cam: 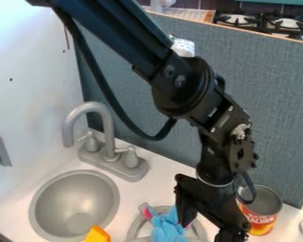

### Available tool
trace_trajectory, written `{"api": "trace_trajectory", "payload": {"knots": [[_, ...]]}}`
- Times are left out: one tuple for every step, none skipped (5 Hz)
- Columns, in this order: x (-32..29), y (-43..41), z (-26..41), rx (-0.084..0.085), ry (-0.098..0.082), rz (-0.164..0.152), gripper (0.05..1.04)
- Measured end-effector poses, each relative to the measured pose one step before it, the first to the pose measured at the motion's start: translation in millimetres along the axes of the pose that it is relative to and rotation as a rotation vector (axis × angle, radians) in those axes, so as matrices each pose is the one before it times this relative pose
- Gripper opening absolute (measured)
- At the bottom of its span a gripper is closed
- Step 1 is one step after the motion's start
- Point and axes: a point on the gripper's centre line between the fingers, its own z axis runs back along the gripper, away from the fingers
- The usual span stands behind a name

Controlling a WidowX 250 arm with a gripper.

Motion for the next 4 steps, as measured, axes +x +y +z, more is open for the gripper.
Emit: {"api": "trace_trajectory", "payload": {"knots": [[-4.70, 0.90, -9.00, 0.0047, 0.0319, 0.0019, 1.000], [11.14, -11.16, -8.04, -0.0243, -0.0143, -0.0249, 1.000], [22.41, -23.06, -8.08, -0.0557, -0.0253, -0.0989, 1.000], [12.31, -7.89, -7.57, -0.0460, -0.0242, -0.0317, 1.000]]}}
